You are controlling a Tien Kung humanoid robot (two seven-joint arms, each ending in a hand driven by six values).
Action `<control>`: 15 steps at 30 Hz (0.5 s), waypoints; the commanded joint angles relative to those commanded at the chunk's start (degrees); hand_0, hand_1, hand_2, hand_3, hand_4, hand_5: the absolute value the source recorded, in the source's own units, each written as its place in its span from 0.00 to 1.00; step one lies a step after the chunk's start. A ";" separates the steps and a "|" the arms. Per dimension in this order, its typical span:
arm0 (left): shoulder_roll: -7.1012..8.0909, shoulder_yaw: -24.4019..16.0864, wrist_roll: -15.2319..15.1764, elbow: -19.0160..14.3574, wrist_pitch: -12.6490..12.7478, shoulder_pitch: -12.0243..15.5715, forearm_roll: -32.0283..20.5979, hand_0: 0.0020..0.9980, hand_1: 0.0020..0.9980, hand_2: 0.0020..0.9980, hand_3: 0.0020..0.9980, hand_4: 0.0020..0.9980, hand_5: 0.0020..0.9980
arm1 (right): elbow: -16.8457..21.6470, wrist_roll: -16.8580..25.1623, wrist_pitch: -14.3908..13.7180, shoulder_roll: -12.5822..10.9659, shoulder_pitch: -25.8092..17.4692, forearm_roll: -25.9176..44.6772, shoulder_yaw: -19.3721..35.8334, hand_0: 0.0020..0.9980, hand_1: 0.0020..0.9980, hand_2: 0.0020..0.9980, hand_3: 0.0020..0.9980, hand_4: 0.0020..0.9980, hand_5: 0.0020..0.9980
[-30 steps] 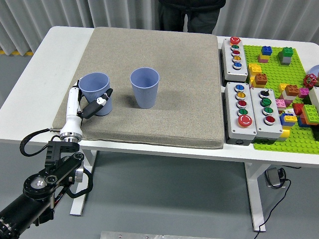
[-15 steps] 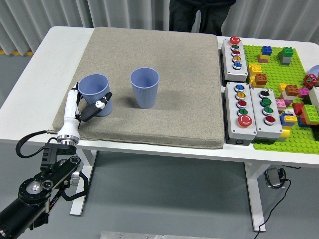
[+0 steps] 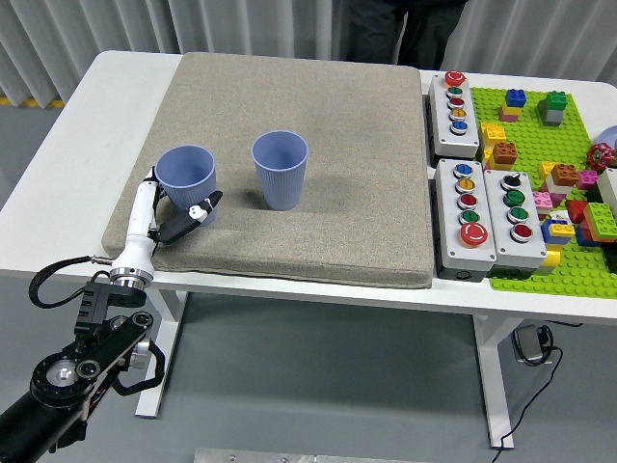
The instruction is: Pick cup pour cup place
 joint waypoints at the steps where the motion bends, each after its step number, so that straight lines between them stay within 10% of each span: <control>1: 0.01 -0.09 0.06 -0.07 -0.07 0.06 0.12 0.82 0.88 1.00 1.00 0.96 0.40 | 0.00 0.00 0.00 0.00 0.01 0.00 0.01 0.70 0.68 0.61 0.60 0.02 0.39; 15: 3.34 -3.38 0.50 -6.09 -1.07 3.77 0.93 0.85 0.93 1.00 1.00 0.97 0.42 | -0.07 0.12 -0.01 -0.14 0.27 -0.09 0.23 0.70 0.68 0.61 0.60 0.02 0.39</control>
